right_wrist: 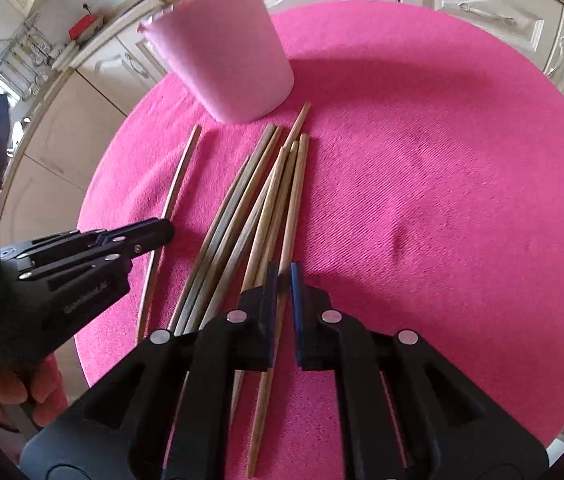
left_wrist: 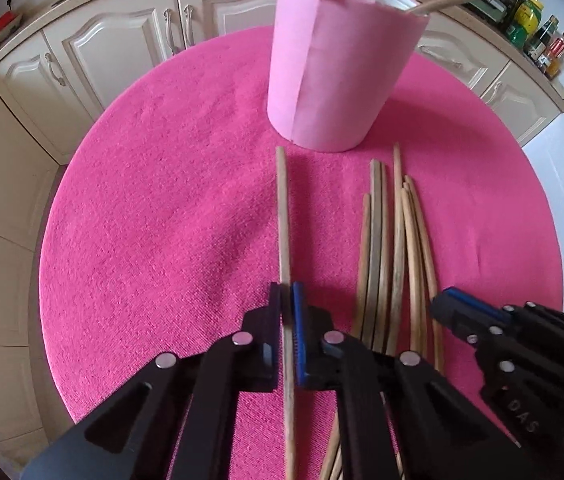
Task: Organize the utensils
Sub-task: 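Lower the left tool to grasp a third chopstick while the right tool grasps another, then lift the left tool's chopstick over the cup while the right tool carries its chopstick there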
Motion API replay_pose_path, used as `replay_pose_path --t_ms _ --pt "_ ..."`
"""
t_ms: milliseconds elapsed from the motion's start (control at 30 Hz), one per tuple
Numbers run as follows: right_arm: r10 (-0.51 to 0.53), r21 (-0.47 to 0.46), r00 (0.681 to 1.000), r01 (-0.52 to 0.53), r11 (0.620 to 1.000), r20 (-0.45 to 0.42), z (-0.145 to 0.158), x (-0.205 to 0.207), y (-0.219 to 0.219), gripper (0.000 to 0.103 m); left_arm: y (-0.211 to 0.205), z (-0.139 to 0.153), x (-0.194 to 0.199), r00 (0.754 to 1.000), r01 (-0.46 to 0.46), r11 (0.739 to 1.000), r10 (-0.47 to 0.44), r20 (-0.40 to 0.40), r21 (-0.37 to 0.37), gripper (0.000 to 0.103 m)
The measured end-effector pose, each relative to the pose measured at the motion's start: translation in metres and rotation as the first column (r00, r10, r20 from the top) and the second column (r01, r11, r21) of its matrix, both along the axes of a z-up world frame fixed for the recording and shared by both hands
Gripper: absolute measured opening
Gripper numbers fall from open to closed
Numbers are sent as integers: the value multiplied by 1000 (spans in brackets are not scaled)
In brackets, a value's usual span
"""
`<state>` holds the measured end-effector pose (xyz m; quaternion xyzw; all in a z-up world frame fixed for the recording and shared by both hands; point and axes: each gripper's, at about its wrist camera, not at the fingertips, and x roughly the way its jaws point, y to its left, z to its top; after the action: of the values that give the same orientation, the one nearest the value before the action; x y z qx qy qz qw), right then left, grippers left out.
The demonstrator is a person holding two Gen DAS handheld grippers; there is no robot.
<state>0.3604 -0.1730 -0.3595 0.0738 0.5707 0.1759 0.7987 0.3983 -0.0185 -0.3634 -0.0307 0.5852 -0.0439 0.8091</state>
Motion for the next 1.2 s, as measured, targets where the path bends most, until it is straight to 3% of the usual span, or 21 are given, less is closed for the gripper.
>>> replay_pose_path --t_ms 500,667,867,1067,1200 --pt "4 -192 999 -15 981 -53 4 20 32 8 1 18 -11 998 4 999 -1 67 -39 6" --pt "-15 -95 997 8 995 -80 1 23 12 6 5 29 -16 994 18 998 -12 104 -53 6" --pt "-97 39 995 98 994 -26 17 9 -23 6 2 43 -27 988 44 997 -33 150 -66 6" --pt "-181 150 980 168 974 78 47 -4 -57 6 -2 65 -32 976 74 993 -53 213 -91 6" --pt "-220 207 962 184 961 162 75 -14 -68 6 -4 90 -44 947 92 988 -48 317 -123 6"
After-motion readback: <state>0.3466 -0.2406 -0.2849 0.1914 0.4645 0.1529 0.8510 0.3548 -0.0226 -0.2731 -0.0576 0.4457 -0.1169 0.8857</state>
